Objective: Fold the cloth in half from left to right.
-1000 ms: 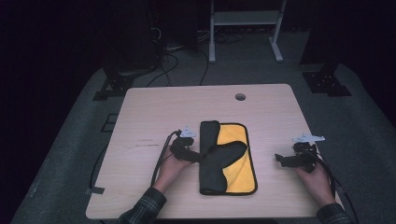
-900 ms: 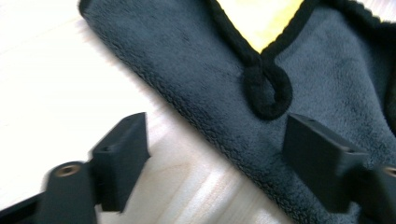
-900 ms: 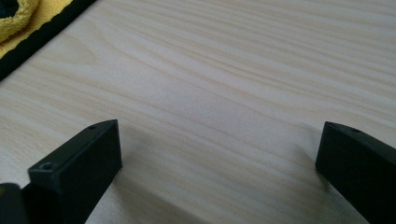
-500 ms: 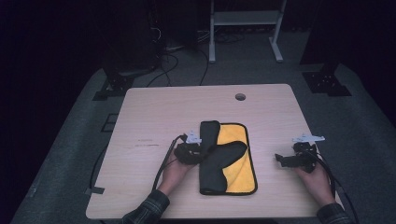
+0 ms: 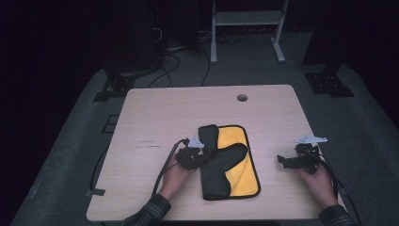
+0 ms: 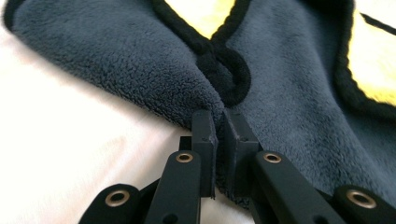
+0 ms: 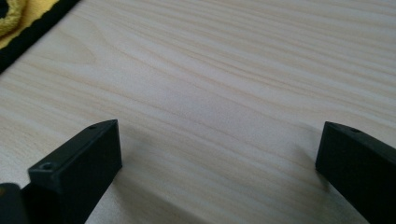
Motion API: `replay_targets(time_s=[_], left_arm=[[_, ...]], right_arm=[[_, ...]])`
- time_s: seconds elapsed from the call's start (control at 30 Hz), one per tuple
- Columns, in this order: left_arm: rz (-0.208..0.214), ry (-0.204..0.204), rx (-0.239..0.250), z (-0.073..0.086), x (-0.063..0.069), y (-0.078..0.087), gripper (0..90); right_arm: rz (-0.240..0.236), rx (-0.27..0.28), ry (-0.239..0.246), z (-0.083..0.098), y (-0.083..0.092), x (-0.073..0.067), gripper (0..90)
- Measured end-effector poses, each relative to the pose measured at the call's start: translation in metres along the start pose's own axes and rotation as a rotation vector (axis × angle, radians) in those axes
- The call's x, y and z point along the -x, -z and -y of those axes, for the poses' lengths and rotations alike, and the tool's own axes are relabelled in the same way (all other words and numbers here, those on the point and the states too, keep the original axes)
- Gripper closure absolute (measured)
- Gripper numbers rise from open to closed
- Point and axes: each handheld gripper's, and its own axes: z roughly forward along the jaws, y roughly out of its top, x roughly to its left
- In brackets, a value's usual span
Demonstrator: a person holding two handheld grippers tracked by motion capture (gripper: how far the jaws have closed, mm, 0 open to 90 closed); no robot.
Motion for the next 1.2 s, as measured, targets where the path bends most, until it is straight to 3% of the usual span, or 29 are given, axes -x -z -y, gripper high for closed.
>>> replay_targets(time_s=[0.33, 0.53, 0.77, 0.93, 1.1, 1.2], left_arm=[[0.028, 0.018, -0.023, 0.026, 0.001, 0.029, 83.7], [0.001, 0.038, -0.026, 0.036, -0.012, 0.041, 83.7], [-0.062, 0.052, -0.027, 0.043, -0.030, 0.050, 83.5], [-0.077, 0.048, -0.016, 0.044, -0.033, 0.050, 81.2], [-0.097, 0.049, 0.013, 0.047, -0.034, 0.055, 57.6], [-0.124, 0.054, 0.021, 0.051, -0.038, 0.060, 36.2]], right_arm=[[0.000, 0.000, 0.000, 0.000, 0.000, 0.000, 0.0], [0.000, 0.000, -0.001, 0.000, 0.000, 0.000, 0.0], [0.000, 0.000, -0.001, 0.000, 0.000, 0.000, 0.0], [0.000, 0.000, -0.001, 0.000, 0.000, 0.000, 0.0], [0.000, 0.000, 0.000, 0.000, 0.000, 0.000, 0.0], [0.002, 0.000, -0.001, 0.000, 0.000, 0.000, 0.0]])
